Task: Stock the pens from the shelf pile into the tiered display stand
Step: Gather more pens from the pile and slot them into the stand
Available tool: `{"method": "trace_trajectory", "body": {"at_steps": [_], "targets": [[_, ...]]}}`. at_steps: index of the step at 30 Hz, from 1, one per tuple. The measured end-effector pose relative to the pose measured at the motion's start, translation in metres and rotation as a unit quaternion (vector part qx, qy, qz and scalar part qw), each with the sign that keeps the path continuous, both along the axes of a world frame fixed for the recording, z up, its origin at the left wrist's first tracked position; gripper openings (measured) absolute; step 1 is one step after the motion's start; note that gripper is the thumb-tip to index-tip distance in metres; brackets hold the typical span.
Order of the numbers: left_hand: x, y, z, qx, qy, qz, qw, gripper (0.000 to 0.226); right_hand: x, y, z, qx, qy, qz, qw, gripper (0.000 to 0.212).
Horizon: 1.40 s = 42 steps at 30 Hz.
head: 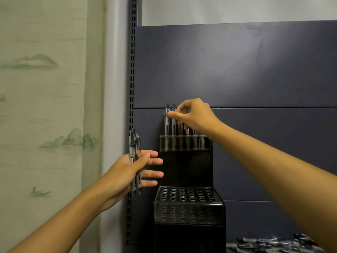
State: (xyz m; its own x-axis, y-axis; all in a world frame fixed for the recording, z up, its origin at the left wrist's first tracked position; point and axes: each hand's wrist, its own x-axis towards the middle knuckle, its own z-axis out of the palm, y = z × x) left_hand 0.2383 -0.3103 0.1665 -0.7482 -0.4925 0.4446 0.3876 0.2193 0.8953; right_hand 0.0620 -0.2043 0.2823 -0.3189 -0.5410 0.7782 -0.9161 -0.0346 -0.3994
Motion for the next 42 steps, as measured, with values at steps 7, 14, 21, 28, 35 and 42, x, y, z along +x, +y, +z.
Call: {"method": "trace_trajectory", "body": {"at_steps": [7, 14, 21, 28, 35, 42], "targets": [[-0.003, 0.014, 0.013, 0.054, 0.033, -0.100, 0.993, 0.036, 0.044, 0.013, -0.025, 0.077, 0.021, 0.134, 0.988, 0.025], [-0.015, 0.025, 0.012, 0.041, 0.025, -0.132, 0.990, 0.028, 0.052, 0.016, -0.048, 0.134, -0.069, 0.201, 0.968, 0.037], [-0.017, 0.019, 0.007, 0.025, -0.008, -0.123, 0.992, 0.045, 0.048, 0.022, -0.044, 0.030, -0.104, 0.197, 0.975, 0.018], [-0.007, 0.004, 0.005, 0.003, 0.002, -0.034, 0.999, 0.036, 0.020, 0.026, -0.001, -0.109, -0.148, 0.113, 0.976, 0.021], [0.000, 0.003, 0.005, -0.002, -0.013, 0.010, 1.000, 0.026, -0.006, 0.028, 0.016, -0.154, -0.196, 0.067, 0.966, 0.013], [0.002, 0.004, 0.004, -0.005, -0.020, 0.010, 1.000, 0.026, -0.008, 0.013, 0.004, -0.106, -0.164, 0.042, 0.980, 0.028]]}}
